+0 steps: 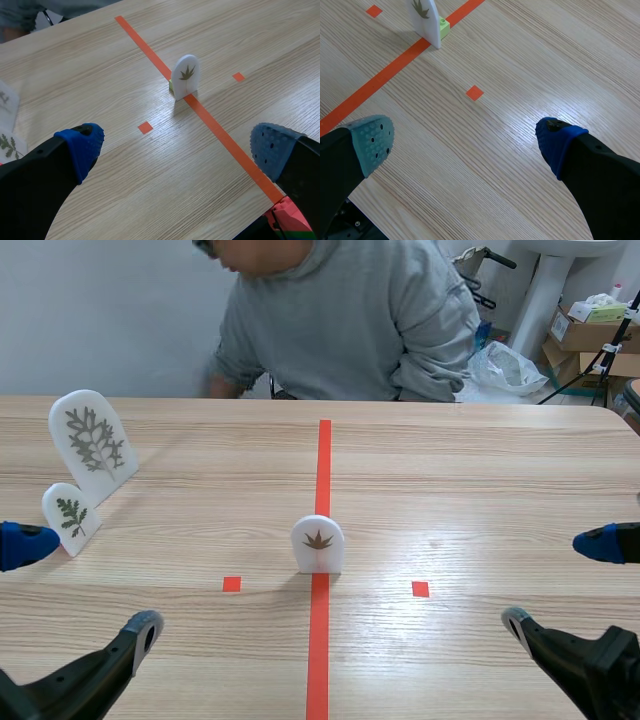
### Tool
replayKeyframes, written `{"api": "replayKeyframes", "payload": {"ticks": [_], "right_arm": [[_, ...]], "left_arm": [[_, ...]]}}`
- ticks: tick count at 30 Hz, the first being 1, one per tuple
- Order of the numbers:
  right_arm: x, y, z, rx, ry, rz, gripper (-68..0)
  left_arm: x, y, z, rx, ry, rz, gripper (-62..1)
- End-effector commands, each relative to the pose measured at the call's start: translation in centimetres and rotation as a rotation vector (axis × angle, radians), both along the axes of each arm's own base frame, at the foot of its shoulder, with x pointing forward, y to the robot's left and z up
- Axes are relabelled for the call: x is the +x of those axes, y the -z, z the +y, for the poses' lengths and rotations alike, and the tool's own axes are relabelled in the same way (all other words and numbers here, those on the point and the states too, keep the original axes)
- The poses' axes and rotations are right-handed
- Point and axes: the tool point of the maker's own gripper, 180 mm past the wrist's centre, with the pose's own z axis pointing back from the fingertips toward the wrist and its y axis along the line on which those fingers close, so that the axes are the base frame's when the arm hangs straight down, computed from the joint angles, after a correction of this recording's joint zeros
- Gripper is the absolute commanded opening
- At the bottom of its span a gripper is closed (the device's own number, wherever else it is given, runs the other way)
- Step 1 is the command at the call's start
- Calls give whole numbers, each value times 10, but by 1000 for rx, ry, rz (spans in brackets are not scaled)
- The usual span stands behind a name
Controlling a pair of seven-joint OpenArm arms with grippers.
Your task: Do the leaf sorting experiment
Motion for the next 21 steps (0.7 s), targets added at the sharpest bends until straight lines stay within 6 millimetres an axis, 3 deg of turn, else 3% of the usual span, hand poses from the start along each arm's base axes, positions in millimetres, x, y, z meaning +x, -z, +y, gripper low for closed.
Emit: {"api": "replayKeyframes", "payload": {"ticks": [1, 21], "right_arm": [[7, -8, -2, 2, 7, -27, -97], [7, -3, -5, -30, 10, -6, -97]], "left_arm": [[2, -6, -3, -18, 6, -19, 14], [2, -6, -3, -18, 5, -20, 14]]}}
